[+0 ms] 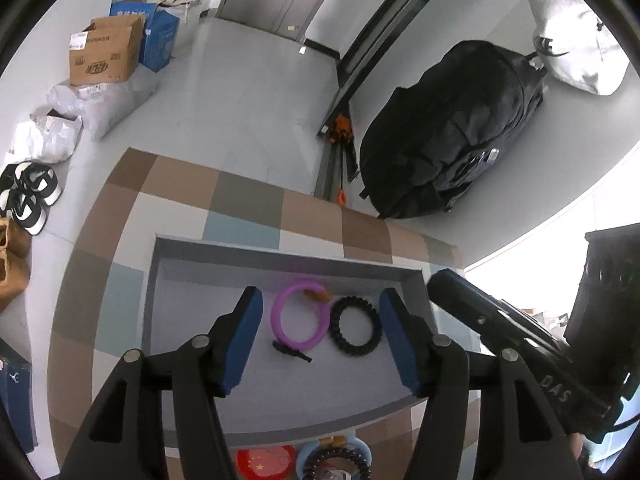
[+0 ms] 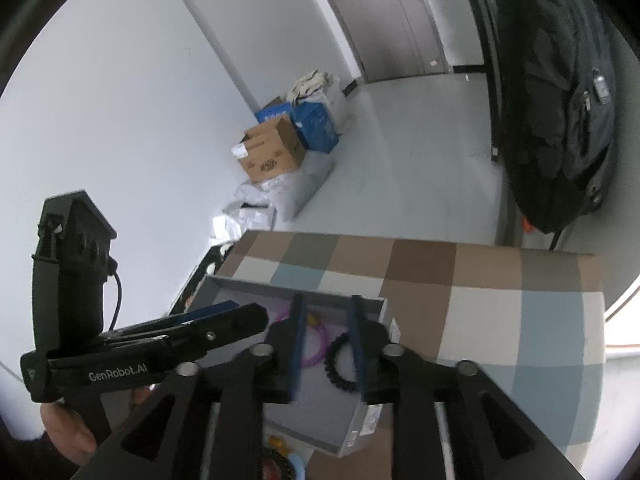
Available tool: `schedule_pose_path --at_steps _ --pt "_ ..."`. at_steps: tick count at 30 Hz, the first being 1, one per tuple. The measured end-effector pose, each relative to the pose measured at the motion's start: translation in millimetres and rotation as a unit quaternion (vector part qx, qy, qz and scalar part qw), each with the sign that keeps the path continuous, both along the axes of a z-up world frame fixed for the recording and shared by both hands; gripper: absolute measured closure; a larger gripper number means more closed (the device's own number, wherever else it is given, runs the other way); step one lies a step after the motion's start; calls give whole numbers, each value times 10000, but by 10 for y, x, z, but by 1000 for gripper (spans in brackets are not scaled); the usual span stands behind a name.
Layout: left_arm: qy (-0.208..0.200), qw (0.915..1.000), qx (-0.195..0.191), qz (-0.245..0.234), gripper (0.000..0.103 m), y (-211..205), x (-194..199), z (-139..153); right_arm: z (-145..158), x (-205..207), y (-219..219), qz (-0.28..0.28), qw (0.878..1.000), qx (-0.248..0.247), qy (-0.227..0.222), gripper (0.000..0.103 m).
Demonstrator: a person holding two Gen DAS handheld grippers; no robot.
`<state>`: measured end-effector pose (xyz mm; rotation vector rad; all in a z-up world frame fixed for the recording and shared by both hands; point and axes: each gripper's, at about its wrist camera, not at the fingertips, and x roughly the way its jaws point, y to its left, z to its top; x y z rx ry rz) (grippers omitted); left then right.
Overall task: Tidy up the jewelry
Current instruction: 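Carry the purple ring into the grey box with the left gripper, then open the left gripper to release the ring and lift away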
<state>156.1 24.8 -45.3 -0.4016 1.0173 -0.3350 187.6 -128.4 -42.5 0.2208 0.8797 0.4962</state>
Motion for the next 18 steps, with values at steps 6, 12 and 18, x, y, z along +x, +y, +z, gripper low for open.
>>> schedule_pose_path --at_steps 6,12,18 --pt "-288 9994 155 127 31 39 -85 81 140 -90 -125 -182 9990 187 -359 35" --pt "-463 9969 456 447 27 159 -159 111 209 -181 -132 -162 9983 186 -527 21" --pt "-865 9921 645 638 24 223 -341 217 260 -350 -127 -253 9963 98 -813 1"
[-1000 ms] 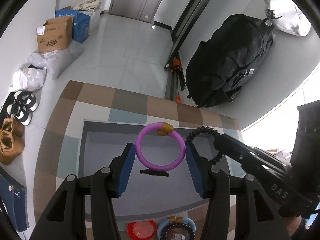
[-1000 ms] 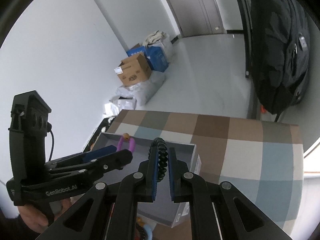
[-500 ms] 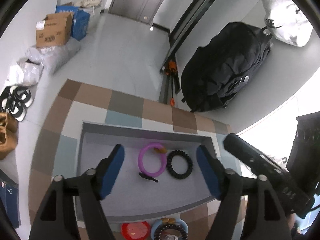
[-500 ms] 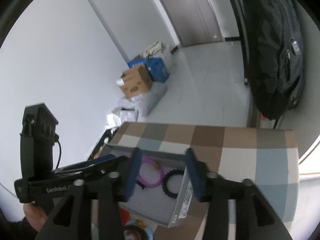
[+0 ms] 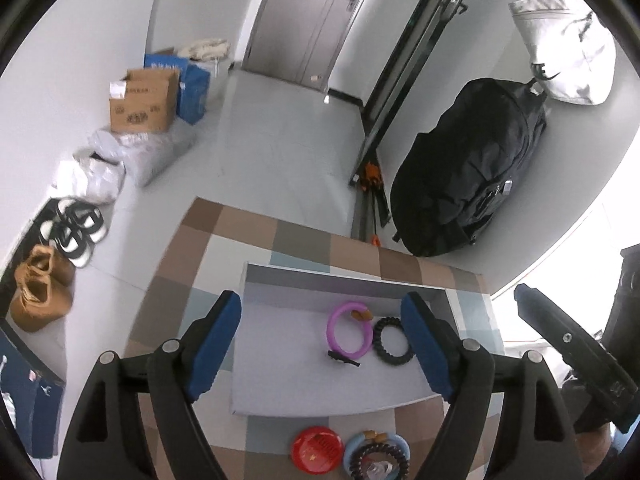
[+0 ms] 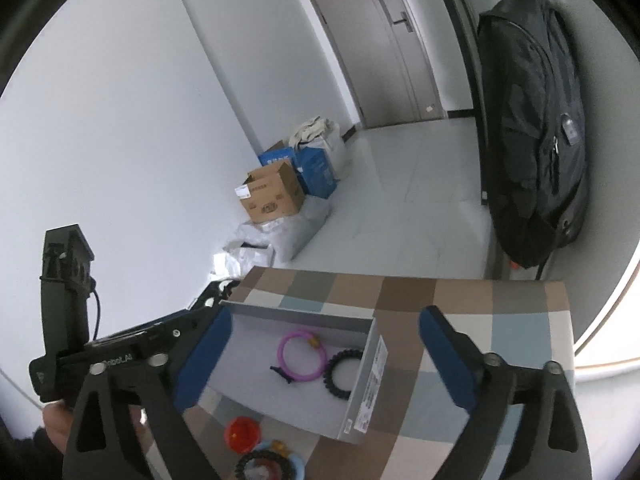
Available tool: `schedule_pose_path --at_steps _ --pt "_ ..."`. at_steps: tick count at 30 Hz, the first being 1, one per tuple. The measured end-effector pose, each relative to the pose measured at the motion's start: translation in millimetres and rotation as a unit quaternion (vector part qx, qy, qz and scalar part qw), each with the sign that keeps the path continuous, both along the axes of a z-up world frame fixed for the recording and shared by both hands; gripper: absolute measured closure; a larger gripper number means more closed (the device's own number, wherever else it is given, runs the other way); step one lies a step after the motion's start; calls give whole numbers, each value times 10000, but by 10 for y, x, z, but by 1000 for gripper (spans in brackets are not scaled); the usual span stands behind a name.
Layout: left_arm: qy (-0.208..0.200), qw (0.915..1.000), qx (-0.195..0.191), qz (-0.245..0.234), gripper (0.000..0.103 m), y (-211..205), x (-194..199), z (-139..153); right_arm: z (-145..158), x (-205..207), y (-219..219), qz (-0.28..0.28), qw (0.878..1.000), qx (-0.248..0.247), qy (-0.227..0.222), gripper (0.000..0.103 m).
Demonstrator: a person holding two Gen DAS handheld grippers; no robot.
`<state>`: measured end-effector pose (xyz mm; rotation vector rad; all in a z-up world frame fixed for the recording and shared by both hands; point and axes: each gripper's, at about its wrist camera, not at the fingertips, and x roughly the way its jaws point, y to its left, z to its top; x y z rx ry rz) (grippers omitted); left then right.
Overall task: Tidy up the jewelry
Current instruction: 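Open the left gripper to release the ring and lift away, then grasp the white round badge with the right gripper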
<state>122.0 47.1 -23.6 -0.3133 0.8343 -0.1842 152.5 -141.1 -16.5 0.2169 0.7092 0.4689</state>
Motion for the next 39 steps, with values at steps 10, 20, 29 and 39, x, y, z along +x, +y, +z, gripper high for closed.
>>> schedule_pose_path --at_steps 10,20,29,39 --pt "-168 9997 124 96 16 -15 -354 69 43 -366 -3 28 9991 -299 -283 0" --pt "-50 9996 217 -167 8 -181 -724 19 -135 -755 -165 -169 9990 -416 27 0" --pt "238 9996 -97 -105 8 -145 -974 -82 -257 -1114 -93 98 9975 -537 438 0" --pt "477 9987 -70 145 8 -64 -1088 -185 -461 -1481 126 813 9893 -802 906 1"
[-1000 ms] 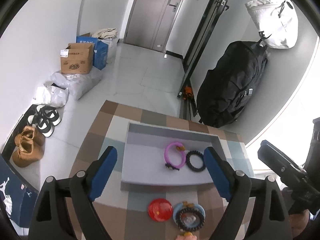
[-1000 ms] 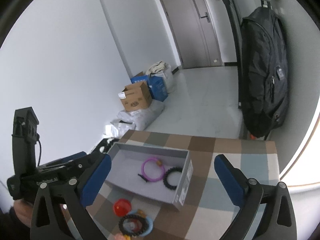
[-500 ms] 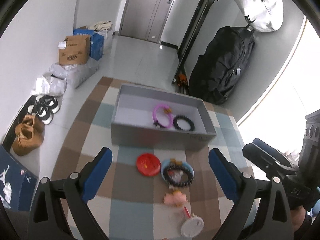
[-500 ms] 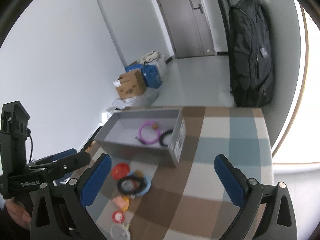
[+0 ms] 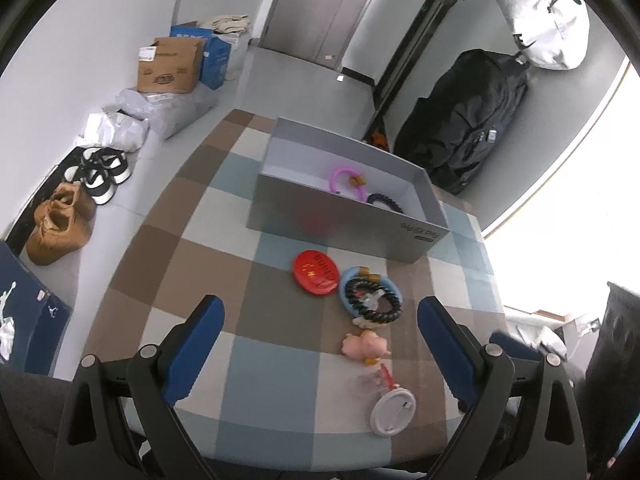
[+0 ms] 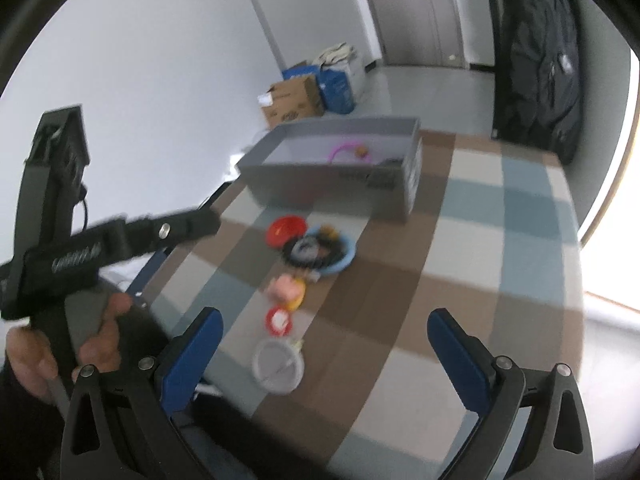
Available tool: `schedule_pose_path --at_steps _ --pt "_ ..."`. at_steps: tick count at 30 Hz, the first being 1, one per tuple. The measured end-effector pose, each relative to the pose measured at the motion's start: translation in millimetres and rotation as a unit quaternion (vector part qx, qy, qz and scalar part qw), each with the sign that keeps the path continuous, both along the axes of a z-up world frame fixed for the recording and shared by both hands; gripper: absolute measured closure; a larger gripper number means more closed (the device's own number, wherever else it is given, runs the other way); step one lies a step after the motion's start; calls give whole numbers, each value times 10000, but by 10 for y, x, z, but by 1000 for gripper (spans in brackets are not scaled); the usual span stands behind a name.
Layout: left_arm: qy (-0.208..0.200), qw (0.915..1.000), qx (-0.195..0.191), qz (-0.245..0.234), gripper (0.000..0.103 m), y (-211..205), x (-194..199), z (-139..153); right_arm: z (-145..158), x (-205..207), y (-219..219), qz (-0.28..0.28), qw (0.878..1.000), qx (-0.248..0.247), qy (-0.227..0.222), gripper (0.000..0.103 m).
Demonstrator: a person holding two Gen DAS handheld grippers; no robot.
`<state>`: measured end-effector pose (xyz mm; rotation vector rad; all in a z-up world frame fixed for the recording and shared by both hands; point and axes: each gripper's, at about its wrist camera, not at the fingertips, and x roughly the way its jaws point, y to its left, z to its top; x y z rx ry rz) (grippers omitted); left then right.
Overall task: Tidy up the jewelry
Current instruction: 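Grasp the white round badge with the right gripper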
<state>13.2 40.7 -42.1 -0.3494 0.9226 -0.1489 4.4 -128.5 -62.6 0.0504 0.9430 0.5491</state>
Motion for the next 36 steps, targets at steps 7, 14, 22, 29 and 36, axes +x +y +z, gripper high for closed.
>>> schedule_pose_path --at_steps 7,14,22,29,36 --pt "50 9998 -22 190 8 68 -36 -20 -159 -199 214 201 9992 -263 220 12" --pt "140 9992 -68 359 8 168 -51 -51 -323 -252 459 386 9955 -858 107 25" --pt "213 9981 -260 510 8 294 -35 -61 -372 -286 551 326 9919 -1224 -83 50" --pt "221 9966 -422 676 8 387 -26 -72 -357 -302 533 245 9897 -1391 -252 65" --pt "213 9968 -416 642 8 378 -21 -68 -239 -257 428 58 9938 -1064 -302 88"
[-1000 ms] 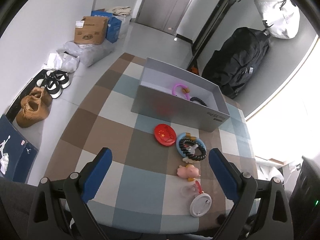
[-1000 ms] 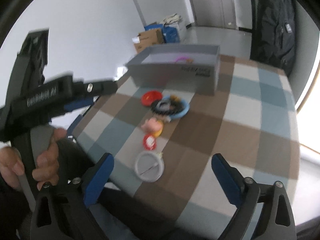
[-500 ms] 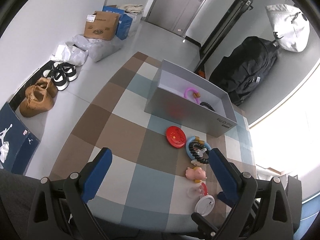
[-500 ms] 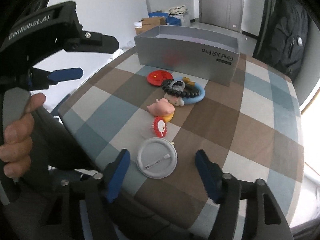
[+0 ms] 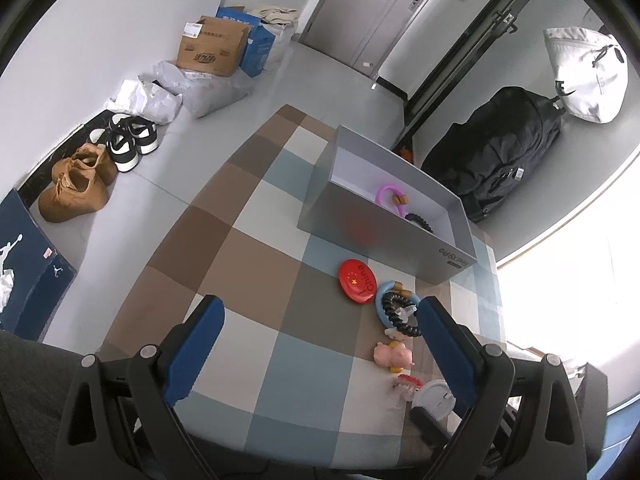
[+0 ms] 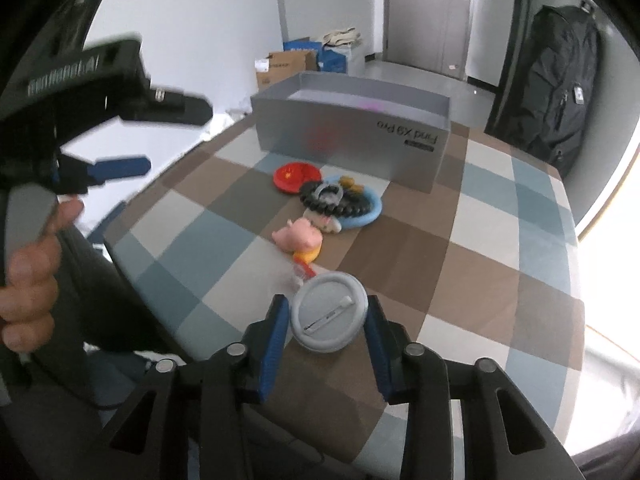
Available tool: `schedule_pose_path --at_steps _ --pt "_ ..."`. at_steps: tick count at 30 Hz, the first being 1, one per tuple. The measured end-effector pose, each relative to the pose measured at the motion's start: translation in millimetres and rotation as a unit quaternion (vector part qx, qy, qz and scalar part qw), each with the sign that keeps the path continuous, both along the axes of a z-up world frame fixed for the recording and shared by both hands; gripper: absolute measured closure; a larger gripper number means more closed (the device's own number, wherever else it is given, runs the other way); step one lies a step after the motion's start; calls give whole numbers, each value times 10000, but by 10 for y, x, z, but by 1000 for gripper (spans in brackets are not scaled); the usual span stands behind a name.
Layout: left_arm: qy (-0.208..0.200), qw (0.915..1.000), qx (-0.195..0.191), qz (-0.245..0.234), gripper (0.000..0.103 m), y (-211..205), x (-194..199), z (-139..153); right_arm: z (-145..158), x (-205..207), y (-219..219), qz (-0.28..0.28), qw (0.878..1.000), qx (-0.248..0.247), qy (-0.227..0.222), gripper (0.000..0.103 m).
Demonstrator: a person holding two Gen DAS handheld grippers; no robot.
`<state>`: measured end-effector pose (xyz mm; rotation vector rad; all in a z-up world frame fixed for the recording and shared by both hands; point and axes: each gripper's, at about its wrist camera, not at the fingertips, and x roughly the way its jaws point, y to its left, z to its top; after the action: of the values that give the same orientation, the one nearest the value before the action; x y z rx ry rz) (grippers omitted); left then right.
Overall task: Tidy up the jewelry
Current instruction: 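Grasp the white round badge with the right gripper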
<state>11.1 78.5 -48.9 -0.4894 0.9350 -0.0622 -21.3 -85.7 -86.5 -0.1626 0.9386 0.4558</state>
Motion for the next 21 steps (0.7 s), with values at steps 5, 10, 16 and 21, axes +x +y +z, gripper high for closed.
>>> schedule_pose_path --at_steps 5,10,16,21 --pt "-36 10000 57 58 8 16 -25 11 -13 78 -106 -180 9995 202 160 88" --pt "9 10000 40 14 8 -2 -17 -13 33 75 -127 -187 9992 309 147 92" --pt "-19 9997 114 -235 8 -98 -38 -3 193 92 -292 -380 9968 702 -1 96" --pt "34 9982 78 -592 8 -236 -44 -39 246 194 -510 -743 9917 1048 83 96"
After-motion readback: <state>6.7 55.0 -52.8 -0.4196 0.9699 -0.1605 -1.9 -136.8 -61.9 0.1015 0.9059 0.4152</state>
